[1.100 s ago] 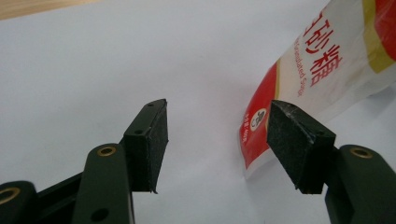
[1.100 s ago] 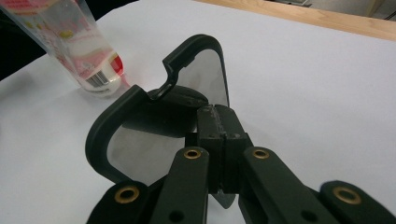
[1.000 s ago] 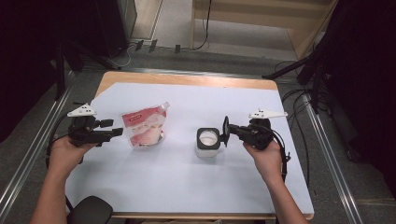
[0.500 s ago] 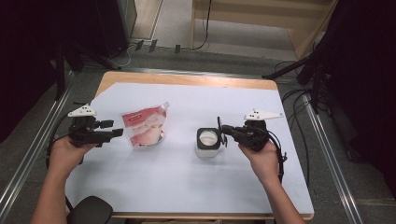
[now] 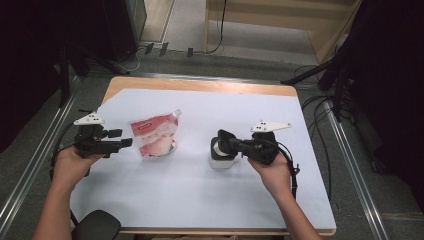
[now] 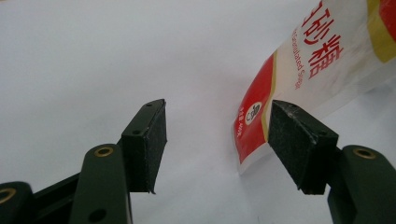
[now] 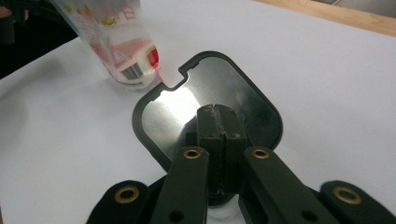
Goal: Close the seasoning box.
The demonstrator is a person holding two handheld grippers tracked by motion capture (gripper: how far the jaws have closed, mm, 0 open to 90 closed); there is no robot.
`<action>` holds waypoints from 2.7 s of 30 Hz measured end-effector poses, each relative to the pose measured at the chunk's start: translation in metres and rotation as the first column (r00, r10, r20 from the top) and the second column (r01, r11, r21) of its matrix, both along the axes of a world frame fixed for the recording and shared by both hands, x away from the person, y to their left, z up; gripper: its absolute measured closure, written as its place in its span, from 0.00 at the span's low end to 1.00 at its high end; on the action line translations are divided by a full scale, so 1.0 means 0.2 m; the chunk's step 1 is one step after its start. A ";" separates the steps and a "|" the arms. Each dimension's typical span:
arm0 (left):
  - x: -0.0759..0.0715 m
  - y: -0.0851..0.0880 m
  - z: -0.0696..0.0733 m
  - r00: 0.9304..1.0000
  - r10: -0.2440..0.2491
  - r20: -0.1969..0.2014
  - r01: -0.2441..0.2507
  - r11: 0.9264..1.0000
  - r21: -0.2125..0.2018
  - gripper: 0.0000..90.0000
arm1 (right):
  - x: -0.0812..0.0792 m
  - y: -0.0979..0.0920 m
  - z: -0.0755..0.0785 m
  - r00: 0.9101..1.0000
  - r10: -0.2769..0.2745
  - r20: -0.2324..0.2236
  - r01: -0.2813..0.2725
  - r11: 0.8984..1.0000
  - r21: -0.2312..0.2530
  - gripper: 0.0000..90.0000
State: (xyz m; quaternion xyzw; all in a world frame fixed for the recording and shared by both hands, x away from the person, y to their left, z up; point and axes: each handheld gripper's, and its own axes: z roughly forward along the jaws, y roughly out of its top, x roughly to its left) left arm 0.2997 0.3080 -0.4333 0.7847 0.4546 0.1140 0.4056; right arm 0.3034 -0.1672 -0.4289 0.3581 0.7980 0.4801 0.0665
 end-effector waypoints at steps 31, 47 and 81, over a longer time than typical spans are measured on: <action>0.01 -0.01 -0.01 1.000 -0.005 -0.029 0.005 1.000 -0.012 0.41 | 0.04 0.04 -0.03 0.997 0.078 0.019 -0.078 0.997 0.025 0.58; 0.01 -0.02 -0.01 1.000 -0.012 -0.025 0.011 1.000 -0.002 0.41 | 0.05 -0.16 0.00 0.998 -0.011 0.056 0.008 0.998 0.056 0.53; 0.02 -0.03 -0.02 0.999 -0.021 -0.031 0.021 1.000 0.000 0.39 | 0.09 -0.49 -0.17 0.980 -0.196 0.021 0.196 0.981 0.003 0.39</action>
